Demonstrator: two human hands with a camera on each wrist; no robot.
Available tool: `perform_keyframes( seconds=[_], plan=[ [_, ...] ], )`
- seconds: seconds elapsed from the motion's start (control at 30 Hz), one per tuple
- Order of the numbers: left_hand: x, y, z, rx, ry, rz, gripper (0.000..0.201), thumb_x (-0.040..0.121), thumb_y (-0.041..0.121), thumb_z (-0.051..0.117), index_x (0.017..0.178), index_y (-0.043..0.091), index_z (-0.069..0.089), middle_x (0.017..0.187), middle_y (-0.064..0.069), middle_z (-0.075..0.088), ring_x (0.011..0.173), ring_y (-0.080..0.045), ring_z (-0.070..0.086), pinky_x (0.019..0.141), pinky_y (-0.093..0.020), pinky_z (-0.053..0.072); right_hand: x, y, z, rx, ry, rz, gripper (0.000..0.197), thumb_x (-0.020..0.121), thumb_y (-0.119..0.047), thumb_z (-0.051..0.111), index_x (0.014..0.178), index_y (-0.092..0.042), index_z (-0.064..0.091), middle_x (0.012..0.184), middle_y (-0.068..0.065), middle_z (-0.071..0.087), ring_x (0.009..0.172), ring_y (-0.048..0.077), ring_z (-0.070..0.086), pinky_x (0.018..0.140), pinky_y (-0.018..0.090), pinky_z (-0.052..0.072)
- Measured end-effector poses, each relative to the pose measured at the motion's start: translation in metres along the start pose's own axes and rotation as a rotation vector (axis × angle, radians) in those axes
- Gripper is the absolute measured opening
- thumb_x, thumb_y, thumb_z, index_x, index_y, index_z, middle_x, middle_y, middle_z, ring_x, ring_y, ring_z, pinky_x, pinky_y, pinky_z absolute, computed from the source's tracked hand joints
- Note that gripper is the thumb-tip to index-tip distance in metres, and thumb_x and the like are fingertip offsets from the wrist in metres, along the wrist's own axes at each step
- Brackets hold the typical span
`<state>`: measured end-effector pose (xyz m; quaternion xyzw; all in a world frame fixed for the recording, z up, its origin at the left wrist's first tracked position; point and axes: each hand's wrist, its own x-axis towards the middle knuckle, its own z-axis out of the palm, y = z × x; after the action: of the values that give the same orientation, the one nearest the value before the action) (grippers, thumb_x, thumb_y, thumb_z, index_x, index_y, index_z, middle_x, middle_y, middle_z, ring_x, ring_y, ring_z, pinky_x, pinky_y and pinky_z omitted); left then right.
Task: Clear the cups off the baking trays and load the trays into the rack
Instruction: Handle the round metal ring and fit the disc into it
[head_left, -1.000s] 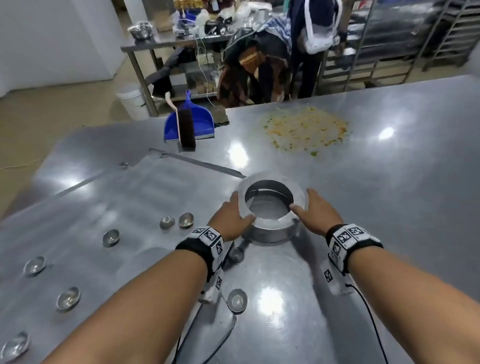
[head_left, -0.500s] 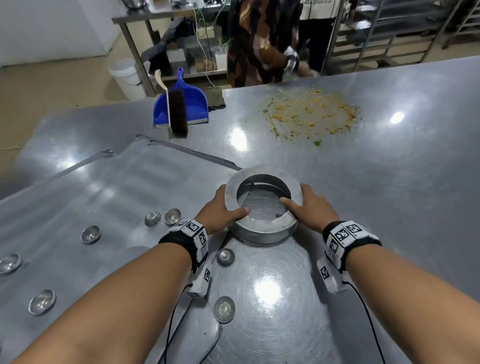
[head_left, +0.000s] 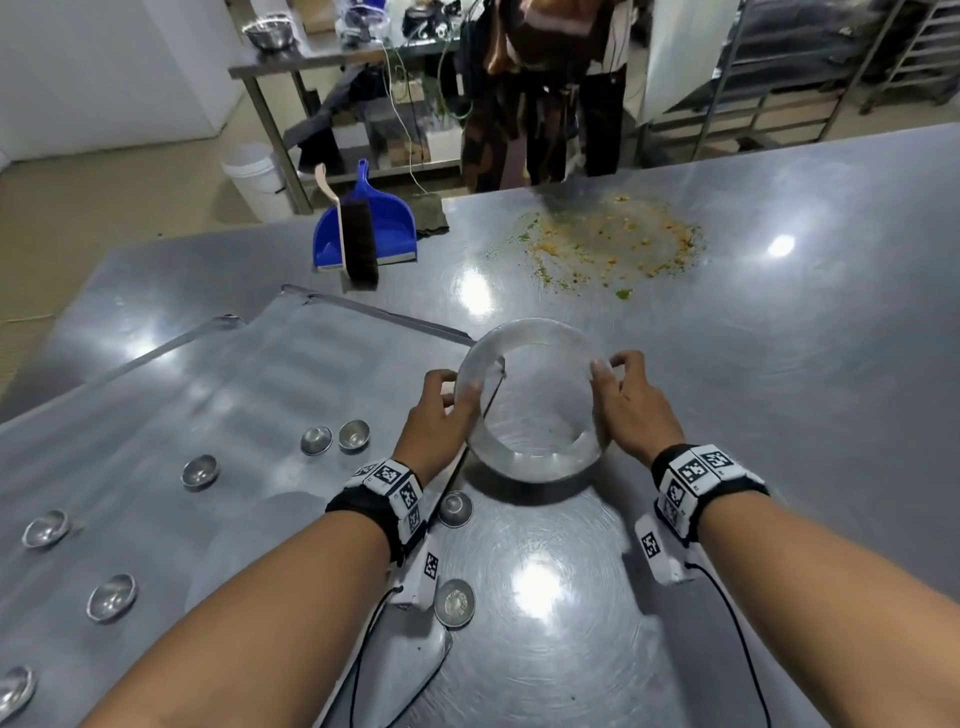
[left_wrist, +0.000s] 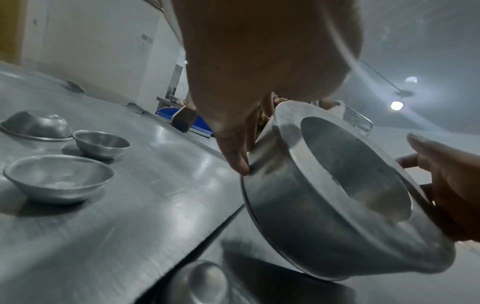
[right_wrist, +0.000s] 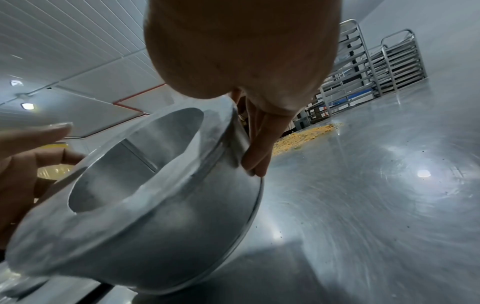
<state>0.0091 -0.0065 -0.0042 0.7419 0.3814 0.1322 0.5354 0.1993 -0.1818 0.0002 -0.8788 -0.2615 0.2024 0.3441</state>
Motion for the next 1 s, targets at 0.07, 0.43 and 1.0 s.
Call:
perform_keyframes(
  seconds=[0.07,0.43,1.0],
  plan=[
    [-0.004,0.003,0.001,-0.016,0.028,0.006,0.067,0.082,0.090,0.034,0.122,0.036,0.042,0.112,-0.010,0.070,0.095,-0.022,0.070,0.087,-0.046,0.060,-0.004,-0.004,-0.003,0.023,0.030,0.010,0.050,0.100,-0.067,0.019,0.120,-0.024,0.034,0.115,0.021,0.067,0.088,0.031,0.058,0.080,0.039,0.042],
    [-0.011,0.016,0.004,-0.111,0.042,-0.007,0.070,0.103,0.054,0.044,0.163,0.032,0.014,0.128,-0.006,0.060,0.122,-0.021,0.058,0.077,-0.016,0.041,-0.011,-0.005,-0.010,0.152,0.051,-0.033,0.071,0.097,-0.073,0.023,0.156,-0.035,0.021,0.153,0.018,0.043,0.139,0.037,0.043,0.114,0.053,0.033],
    [-0.016,0.014,0.010,-0.155,-0.013,0.121,0.069,0.101,0.053,0.050,0.161,0.026,0.028,0.089,-0.007,0.055,0.087,-0.014,0.058,0.086,-0.021,0.048,-0.024,0.007,-0.015,0.200,0.011,-0.097,0.066,0.094,-0.073,0.031,0.151,-0.041,0.036,0.139,0.013,0.044,0.120,0.021,0.043,0.100,0.032,0.030]
  ],
)
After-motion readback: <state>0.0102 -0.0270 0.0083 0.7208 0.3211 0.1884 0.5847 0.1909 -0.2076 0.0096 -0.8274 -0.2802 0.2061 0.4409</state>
